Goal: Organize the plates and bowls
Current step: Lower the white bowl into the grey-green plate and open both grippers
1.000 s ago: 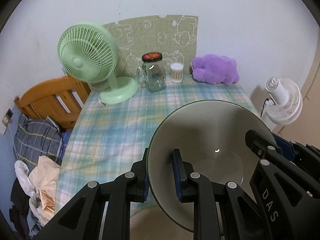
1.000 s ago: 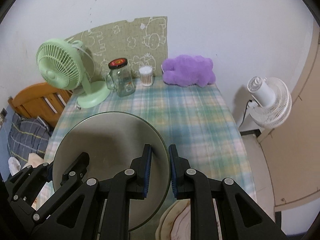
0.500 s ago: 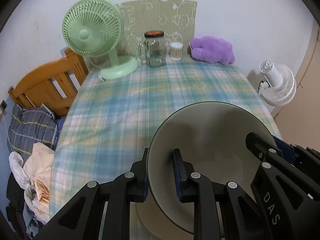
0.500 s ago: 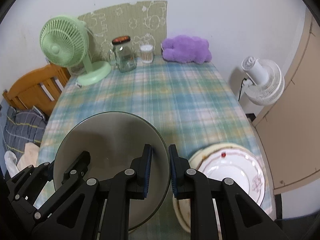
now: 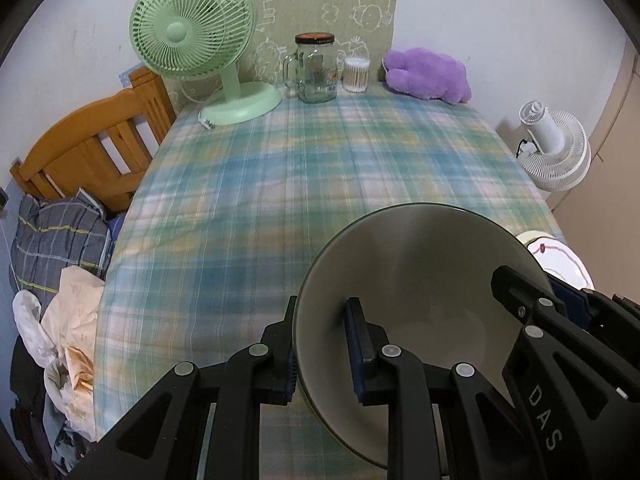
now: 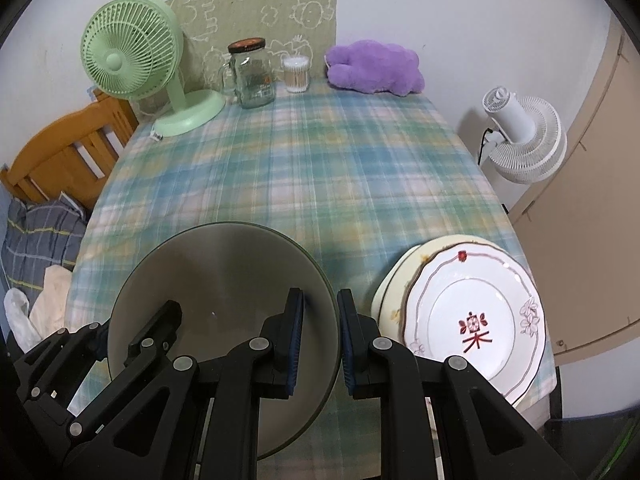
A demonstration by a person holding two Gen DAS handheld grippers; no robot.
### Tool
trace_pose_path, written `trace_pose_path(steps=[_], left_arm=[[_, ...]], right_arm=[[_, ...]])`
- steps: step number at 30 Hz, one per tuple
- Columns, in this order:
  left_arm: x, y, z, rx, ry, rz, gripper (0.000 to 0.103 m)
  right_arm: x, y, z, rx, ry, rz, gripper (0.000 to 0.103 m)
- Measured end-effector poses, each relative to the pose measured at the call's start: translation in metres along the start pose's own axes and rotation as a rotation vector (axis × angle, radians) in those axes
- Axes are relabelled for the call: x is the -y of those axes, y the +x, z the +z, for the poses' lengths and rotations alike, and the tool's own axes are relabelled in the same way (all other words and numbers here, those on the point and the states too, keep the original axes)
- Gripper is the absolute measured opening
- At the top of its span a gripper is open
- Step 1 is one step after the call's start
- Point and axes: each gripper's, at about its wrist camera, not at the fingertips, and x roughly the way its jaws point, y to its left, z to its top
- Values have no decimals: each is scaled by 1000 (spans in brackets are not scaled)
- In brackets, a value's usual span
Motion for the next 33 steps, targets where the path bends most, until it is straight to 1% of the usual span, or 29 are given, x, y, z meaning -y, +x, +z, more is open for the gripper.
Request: trace_pose_path(steps=[13,18,20,23,26,30,33], left_arm=[[-11,15,-14,-58,-21,1,19],[-8,17,-11,-58,0,-3,19],[-5,17,-10,-55,16,7,19],[-1,17,-9,-53,39,8,19],[0,20,-9,-56,44,13,19],[-4,28,-12,-84,36,7,18],[-3,28,-14,-69,43,12,18]], right_arm=[[-15,16,-14,-59,-15,-6,20],[-13,19,-14,-48,0,-9,20],[-10,19,-14,-46,12,-8,20],[-5,21,-15,-60,39,1,20],[-2,21,-16,-58,50,3,20],[-3,28,-18,-77,63,13,19],[-6,29,-19,-58,44,0,19]])
